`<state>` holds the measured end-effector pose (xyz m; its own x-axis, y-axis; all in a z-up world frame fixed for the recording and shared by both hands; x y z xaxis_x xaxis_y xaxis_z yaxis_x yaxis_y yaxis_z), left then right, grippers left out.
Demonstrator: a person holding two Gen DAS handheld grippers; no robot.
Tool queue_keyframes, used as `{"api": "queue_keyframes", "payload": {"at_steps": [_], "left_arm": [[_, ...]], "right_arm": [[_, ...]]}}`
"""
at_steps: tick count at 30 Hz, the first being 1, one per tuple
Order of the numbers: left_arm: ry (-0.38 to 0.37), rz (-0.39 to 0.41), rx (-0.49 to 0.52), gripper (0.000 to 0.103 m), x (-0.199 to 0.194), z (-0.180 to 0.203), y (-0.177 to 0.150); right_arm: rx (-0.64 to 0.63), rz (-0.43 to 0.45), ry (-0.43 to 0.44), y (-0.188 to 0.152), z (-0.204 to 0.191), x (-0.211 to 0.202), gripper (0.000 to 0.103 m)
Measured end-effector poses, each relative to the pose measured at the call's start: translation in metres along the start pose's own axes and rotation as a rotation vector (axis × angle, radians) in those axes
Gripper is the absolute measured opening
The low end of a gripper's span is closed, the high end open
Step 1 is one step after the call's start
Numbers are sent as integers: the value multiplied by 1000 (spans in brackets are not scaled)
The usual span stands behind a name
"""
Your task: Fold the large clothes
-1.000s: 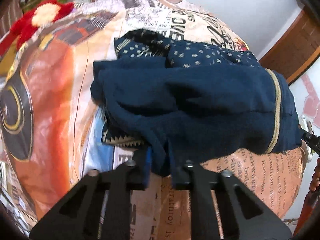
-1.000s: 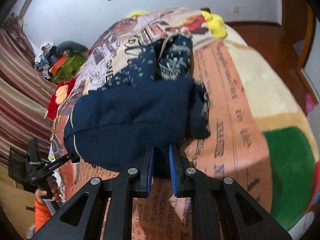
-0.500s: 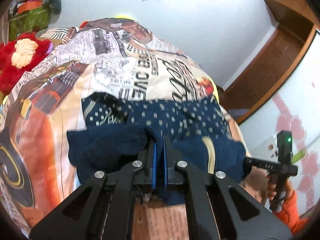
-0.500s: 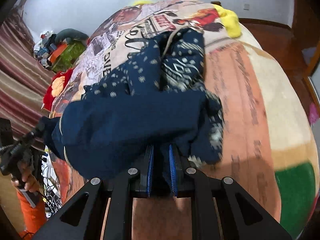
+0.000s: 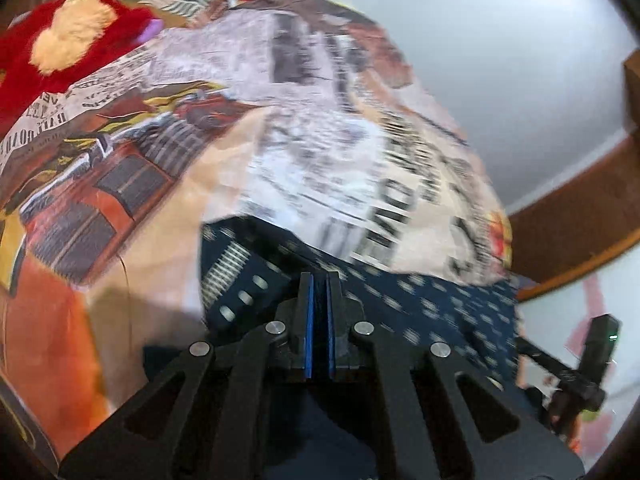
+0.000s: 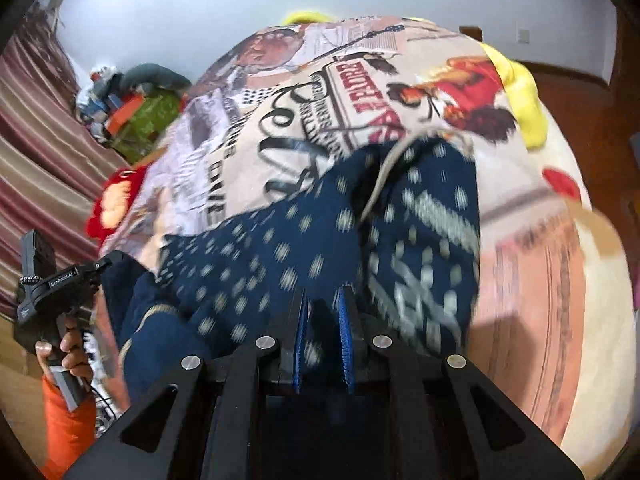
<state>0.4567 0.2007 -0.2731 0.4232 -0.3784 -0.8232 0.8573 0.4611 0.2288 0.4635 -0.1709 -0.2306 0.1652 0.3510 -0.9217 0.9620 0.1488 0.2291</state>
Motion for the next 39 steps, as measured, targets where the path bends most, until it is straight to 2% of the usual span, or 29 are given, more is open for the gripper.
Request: {"api": "queue_keyframes", "payload": {"at_steps": [5,8,10,12,13,15,17,19,23,27,31,35,39], "left_arm": [[164,2,-58,3,25,-36,15],[143,-18,-60,3,23,-42,8],[157,-4,-15,3,8,-36,1],[176,15,52,3,-8,-24,-8],[190,25,103,7,-20,-14,-15],[211,37,179,18,-38,0,-31],[216,40,238,42,-50,12,-44],[211,29,296,50,-58,28,-63],[168,-40,366,53,-53,57,-102],[106,-129,417,53,-32,84,-139],[93,-232,462,53,-3,103,-168],[141,-220,480,53,9,117,-167],[175,-177,495,53,14,132,-136]], "right_arm": [[29,17,-70,43,19,20,12],[83,4,-14,51,32,20,12],[91,14,-5,49,35,12,12],[69,42,-40,43,37,-4,12],[47,57,-54,36,37,-16,12],[7,71,-58,22,34,-34,12],[-47,80,-79,3,29,-52,12],[-111,85,-101,-19,24,-68,12],[-174,58,-95,-64,17,-81,12],[-211,-10,-99,-101,13,-70,12],[-263,-89,-76,-122,-2,-47,12],[-336,-133,-90,-128,-23,-21,12],[-392,-104,-98,-108,-42,-13,12]]}}
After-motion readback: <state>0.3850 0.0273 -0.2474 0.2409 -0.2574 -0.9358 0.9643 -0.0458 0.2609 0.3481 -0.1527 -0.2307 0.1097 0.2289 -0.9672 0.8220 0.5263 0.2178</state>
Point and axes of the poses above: each gripper's, at about its wrist camera, not at the fingertips, and x roughly the way its jaws point, z to its right, y to its top, the point moved 7 cm from there along x, roughly the way its jaws point, and after that the axes turned 14 degrees about -z, right-handed, at the moved point
